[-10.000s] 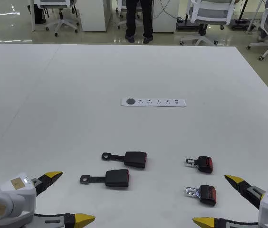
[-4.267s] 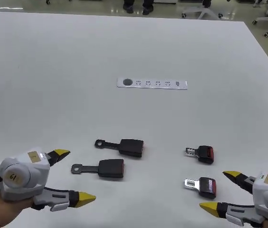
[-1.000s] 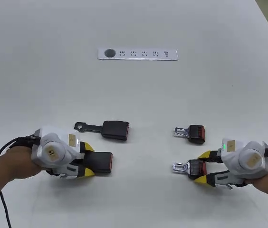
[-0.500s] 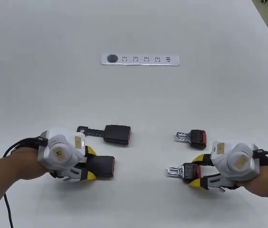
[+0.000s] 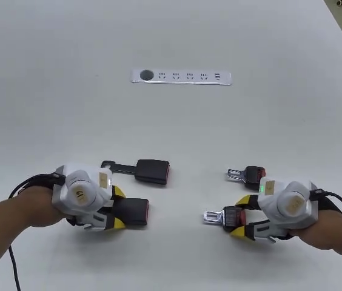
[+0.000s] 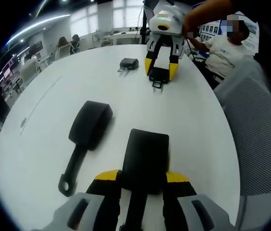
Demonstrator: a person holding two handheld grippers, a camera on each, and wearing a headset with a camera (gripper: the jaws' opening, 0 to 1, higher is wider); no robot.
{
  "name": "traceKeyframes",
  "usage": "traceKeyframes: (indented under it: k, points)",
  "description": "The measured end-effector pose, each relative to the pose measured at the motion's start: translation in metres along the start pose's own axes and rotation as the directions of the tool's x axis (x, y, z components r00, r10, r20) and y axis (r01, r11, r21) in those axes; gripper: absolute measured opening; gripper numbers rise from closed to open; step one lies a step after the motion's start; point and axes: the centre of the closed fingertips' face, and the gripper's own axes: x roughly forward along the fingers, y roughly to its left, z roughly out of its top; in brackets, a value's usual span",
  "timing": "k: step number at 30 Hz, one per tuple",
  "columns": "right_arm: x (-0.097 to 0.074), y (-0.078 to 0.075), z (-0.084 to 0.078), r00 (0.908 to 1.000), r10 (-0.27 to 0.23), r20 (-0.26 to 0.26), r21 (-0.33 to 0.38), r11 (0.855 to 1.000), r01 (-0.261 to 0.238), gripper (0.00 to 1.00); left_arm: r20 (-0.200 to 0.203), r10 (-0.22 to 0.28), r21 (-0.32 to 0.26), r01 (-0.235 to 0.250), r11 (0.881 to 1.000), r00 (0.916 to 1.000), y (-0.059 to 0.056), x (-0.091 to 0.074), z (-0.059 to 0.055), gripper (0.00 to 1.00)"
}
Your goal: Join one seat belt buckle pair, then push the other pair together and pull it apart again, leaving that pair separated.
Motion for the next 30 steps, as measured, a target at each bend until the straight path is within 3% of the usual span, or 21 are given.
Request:
traceKeyframes:
  k: [12,22,30]
  points:
    - [0.019,0.006,0.025,0.9992,0.005,0.041,-0.009,1.0,-0.005,0.34,-0.01,0.001,-0.012,-0.001,1.0,0.9999,0.0,0.001,-0.001,0.34]
    - [0.038,0.02,0.053,0.9961,0.032,0.082,-0.034,0.999,-0.03,0.35,-0.024,0.004,-0.015,-0.004,1.0,0.9997,0.0,0.0,0.0,0.34]
    - [0.046,0.021,0.068,0.9937,0.031,0.108,-0.024,0.999,-0.028,0.35,-0.028,0.003,-0.02,-0.004,1.0,0.9996,-0.001,-0.001,0.0,0.34]
